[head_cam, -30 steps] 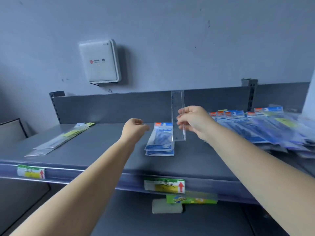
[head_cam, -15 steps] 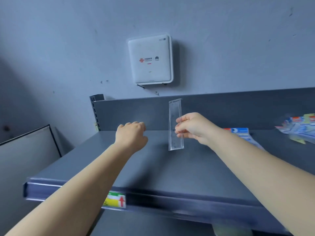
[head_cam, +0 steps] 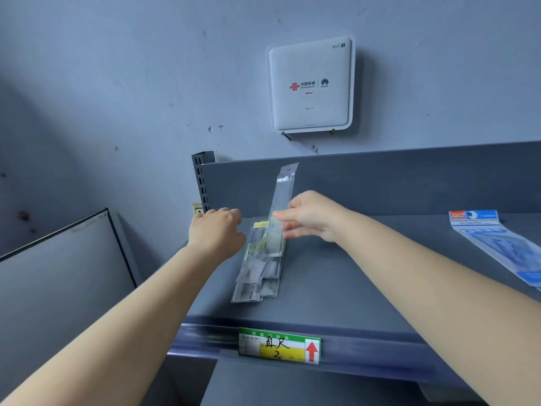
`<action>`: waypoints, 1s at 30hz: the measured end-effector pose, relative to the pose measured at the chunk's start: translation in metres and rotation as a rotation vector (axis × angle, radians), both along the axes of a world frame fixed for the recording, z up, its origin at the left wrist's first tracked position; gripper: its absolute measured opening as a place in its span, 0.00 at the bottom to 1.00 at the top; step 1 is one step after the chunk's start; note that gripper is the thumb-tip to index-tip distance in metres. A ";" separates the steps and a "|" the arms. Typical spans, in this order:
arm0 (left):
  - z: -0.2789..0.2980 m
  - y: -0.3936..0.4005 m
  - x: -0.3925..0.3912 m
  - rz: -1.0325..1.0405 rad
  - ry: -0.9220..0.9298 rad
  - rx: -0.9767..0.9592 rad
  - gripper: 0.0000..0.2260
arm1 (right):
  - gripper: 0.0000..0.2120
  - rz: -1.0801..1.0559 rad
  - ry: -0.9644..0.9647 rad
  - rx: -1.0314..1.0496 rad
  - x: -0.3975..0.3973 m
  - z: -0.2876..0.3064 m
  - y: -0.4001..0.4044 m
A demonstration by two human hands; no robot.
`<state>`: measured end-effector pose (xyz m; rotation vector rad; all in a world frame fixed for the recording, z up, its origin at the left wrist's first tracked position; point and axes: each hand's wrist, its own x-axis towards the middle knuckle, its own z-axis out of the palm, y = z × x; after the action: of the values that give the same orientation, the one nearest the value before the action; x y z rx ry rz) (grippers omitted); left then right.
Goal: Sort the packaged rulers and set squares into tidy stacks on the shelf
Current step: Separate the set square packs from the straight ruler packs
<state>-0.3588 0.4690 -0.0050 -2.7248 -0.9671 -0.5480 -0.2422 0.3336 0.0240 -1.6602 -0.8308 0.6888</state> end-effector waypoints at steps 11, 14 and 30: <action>0.004 -0.047 0.041 -0.125 0.035 0.078 0.12 | 0.11 -0.217 -1.174 -0.475 0.033 -0.003 -0.059; 0.008 -0.073 0.066 -0.172 0.044 0.108 0.12 | 0.11 -0.251 -1.290 -0.504 0.050 -0.003 -0.086; 0.017 -0.293 0.222 -0.405 -0.002 0.205 0.10 | 0.10 -0.372 -1.542 -0.692 0.166 -0.001 -0.301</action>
<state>-0.1364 0.1756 0.0118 -2.7340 -0.3290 -0.6737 -0.0763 0.0322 0.0226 -2.8400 -1.2849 -0.8756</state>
